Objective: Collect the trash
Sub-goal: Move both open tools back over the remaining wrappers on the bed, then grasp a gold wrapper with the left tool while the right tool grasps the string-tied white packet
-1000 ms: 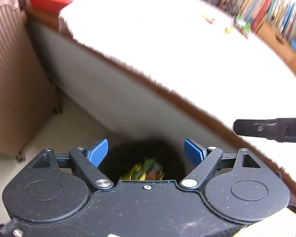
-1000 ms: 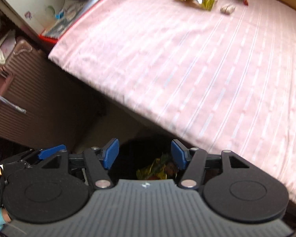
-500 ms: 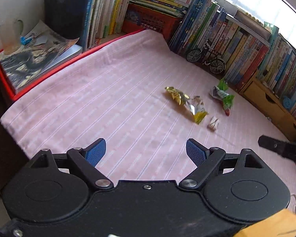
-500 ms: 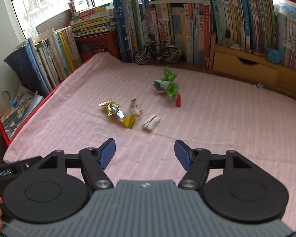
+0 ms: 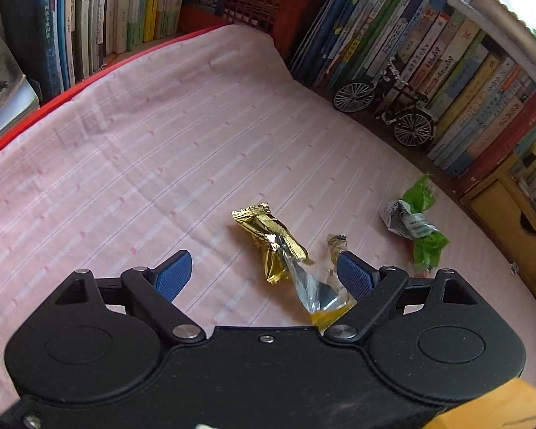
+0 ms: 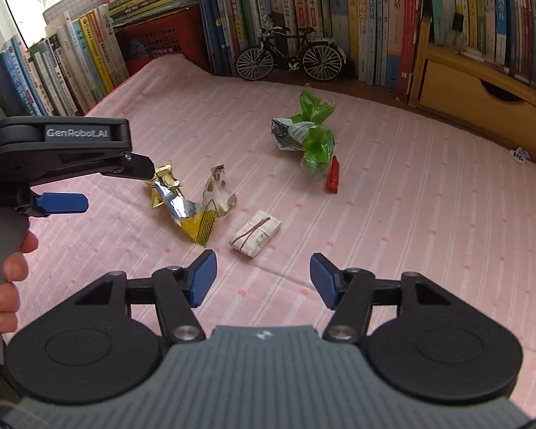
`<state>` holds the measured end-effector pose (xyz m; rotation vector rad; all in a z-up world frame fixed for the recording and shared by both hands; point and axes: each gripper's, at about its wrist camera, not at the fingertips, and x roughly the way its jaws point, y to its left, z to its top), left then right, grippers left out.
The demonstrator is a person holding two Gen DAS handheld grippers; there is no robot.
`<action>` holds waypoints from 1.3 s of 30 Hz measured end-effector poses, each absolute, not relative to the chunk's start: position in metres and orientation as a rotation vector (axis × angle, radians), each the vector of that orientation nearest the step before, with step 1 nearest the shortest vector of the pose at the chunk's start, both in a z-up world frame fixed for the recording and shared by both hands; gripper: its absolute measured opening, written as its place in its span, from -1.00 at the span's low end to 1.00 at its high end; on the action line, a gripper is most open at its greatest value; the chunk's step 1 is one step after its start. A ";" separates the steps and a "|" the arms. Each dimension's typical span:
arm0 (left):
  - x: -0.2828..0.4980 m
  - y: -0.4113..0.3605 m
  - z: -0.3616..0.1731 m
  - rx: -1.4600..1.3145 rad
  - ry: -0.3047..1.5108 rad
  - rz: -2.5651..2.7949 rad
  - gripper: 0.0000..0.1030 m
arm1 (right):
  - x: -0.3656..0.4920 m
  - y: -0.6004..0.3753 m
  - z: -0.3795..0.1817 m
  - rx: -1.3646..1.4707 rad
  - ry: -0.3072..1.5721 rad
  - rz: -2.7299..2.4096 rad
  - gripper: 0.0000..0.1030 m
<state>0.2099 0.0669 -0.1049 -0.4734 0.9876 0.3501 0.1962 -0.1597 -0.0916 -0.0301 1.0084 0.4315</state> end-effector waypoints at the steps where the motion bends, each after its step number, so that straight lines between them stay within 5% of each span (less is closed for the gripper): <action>1: 0.217 0.069 -0.113 -0.487 1.002 0.364 0.69 | 0.200 -0.159 -0.096 -0.019 1.020 0.428 0.37; 5: 0.238 0.071 -0.136 -0.497 1.039 0.403 0.64 | 0.216 -0.155 -0.112 0.024 1.064 0.426 0.36; 11: 0.246 0.073 -0.148 -0.515 1.054 0.384 0.22 | 0.232 -0.144 -0.125 0.042 1.097 0.435 0.33; 16: 0.252 0.072 -0.147 -0.476 1.039 0.353 -0.57 | 0.239 -0.135 -0.132 0.036 1.115 0.445 0.27; 23: 0.246 0.078 -0.125 -0.447 0.973 0.322 -0.58 | 0.247 -0.127 -0.132 0.014 1.113 0.465 -0.38; 39: 0.191 0.058 -0.092 -0.481 0.962 0.147 -0.47 | 0.247 -0.174 -0.127 0.092 1.095 0.365 -0.43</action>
